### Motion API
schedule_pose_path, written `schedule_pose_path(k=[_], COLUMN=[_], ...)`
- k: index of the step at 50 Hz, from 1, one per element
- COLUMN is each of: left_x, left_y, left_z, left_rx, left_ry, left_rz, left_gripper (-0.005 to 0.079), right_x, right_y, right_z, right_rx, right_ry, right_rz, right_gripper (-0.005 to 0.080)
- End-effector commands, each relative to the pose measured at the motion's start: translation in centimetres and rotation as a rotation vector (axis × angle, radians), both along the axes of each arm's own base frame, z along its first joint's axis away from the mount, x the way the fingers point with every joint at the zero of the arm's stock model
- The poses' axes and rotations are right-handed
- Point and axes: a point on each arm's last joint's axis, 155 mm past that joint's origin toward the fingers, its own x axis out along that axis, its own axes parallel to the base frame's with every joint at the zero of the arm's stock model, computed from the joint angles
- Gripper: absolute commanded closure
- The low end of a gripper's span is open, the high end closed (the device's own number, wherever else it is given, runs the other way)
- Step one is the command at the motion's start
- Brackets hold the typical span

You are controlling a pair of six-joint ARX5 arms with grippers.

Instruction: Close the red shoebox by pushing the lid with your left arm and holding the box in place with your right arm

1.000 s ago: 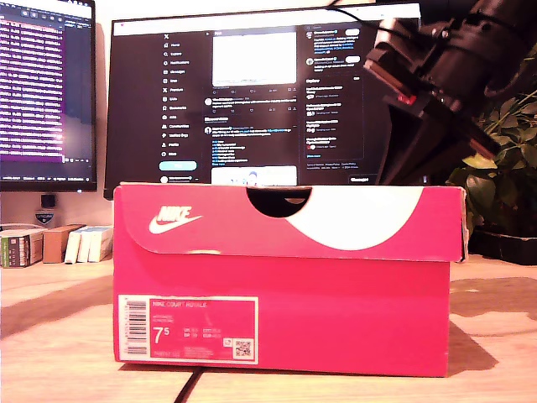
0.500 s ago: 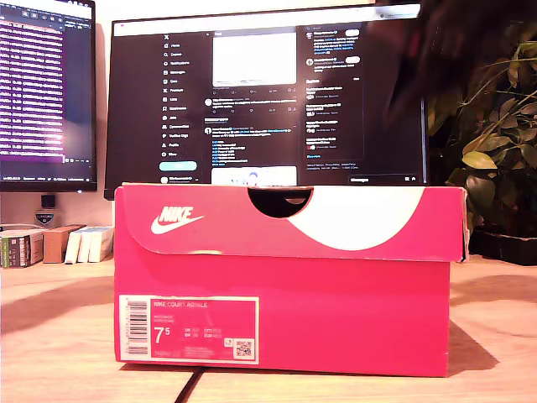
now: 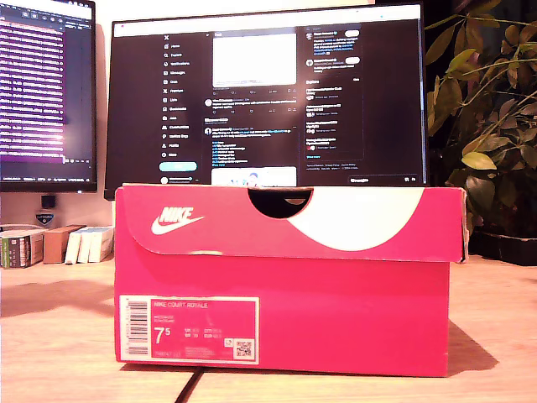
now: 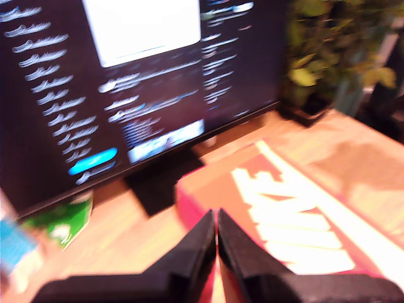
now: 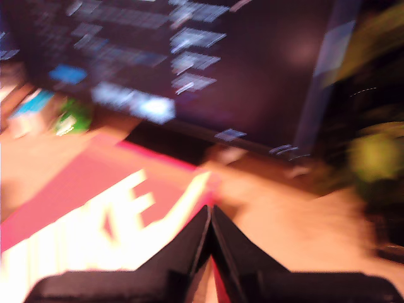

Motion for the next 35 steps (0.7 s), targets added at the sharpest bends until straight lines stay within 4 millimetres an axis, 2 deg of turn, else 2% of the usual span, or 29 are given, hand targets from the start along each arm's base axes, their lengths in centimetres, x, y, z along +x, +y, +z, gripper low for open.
schedule_pose_path(k=[1,5,11,23,31,35], left_x=[-0.8,-1.6,-3.3,-5.4,-6.1,-6.3], left_y=[0.0,-0.2,-0.7,-0.7,-0.7,0.1], left_z=[-0.3,-0.6,-1.1,-0.5,-2.6,-3.5], left_rx=[-0.01,-0.017,-0.02,-0.039,-0.023,-0.007], left_ry=[-0.013,-0.025,-0.041,-0.14,-0.165,-0.184], left_rz=[0.003,0.005,-0.006,0.027,0.051,0.094], left_gripper=[0.0762,0.0762,0.0762,0.0762,0.0762,0.0762], right_x=[-0.7,-1.5,-2.9,-6.1,-8.0,-8.8], right_y=[-0.5,-1.2,-2.4,-4.1,-4.7,-5.2], right_z=[0.6,1.7,2.1,0.1,-1.5,-1.4], right_rx=[-0.003,-0.016,-0.013,0.011,0.041,0.004], right_ry=[-0.033,-0.078,-0.121,-0.194,-0.248,-0.299], right_rz=[-0.007,-0.019,-0.049,-0.095,-0.113,-0.124], right_gripper=[0.0764,0.0764,0.0764,0.0764,0.0764,0.0764])
